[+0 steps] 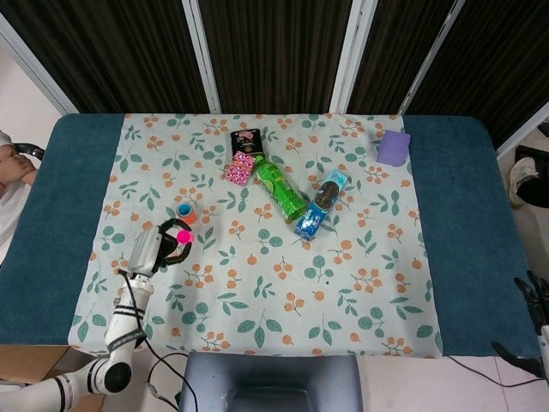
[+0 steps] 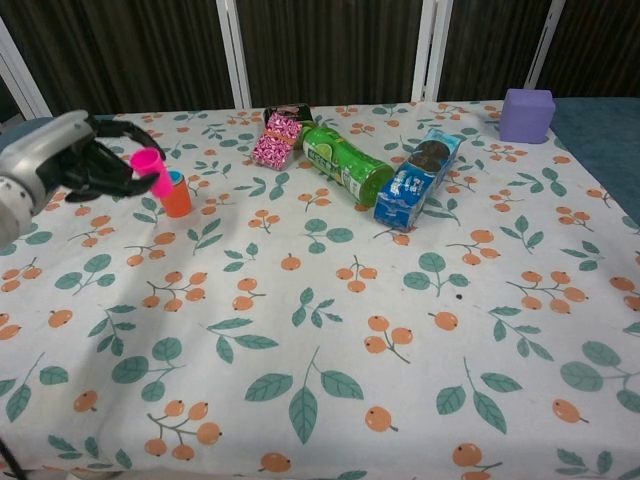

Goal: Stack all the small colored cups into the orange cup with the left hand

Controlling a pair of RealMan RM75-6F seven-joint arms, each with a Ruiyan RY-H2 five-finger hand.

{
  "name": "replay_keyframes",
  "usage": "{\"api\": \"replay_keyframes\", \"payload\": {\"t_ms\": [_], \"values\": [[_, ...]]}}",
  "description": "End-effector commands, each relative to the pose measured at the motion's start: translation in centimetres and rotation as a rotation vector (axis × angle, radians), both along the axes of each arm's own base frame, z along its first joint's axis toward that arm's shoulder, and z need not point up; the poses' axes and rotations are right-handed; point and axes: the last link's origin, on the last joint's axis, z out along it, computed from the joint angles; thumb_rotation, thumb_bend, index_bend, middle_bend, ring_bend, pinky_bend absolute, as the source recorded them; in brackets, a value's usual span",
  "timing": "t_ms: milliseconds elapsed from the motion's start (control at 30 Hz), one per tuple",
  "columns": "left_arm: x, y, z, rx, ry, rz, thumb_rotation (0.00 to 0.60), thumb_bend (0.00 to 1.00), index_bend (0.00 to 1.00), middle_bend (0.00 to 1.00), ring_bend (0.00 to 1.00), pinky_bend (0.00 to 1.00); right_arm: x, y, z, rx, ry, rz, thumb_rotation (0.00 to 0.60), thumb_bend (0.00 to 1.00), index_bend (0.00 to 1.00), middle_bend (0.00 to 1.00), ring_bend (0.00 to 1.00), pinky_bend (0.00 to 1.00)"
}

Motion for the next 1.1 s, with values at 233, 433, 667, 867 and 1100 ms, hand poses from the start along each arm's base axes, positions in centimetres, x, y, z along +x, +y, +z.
{"api": "replay_keyframes", "payload": {"t_ms": [233,433,667,867,1100], "values": [[2.5,5.3,-2.0,0.089,0.089,0.019,0.600,0.40,0.65,1.00,1.00,1.00,-0.2,-0.2,0.3,-0.013,0.000,-0.012,0.600,0.19,0.00,0.00,0.00,0.00],[1.5,6.6,-2.9,0.095,0.134,0.049,0.600,0.40,0.65,1.00,1.00,1.00,-0.3,-0.2,0.6,-0.025,-0.004,-0.019,0.600,0.19,0.00,0.00,0.00,0.00],[-0.1,7.1,-3.5,0.084,0.156,0.086,0.600,0.40,0.65,1.00,1.00,1.00,-0.3,-0.2,0.7,-0.030,-0.007,-0.020,0.600,0.19,0.00,0.00,0.00,0.00],[-1.1,7.4,-3.7,0.074,0.180,0.101,0.600,0.40,0.65,1.00,1.00,1.00,-0.3,-0.1,0.7,-0.031,-0.007,-0.020,0.600,0.19,0.00,0.00,0.00,0.00],[-1.5,7.5,-3.9,0.065,0.185,0.104,0.600,0.39,0.64,1.00,1.00,1.00,-0.4,-0.2,0.7,-0.030,-0.006,-0.023,0.600,0.19,0.00,0.00,0.00,0.00]]}}
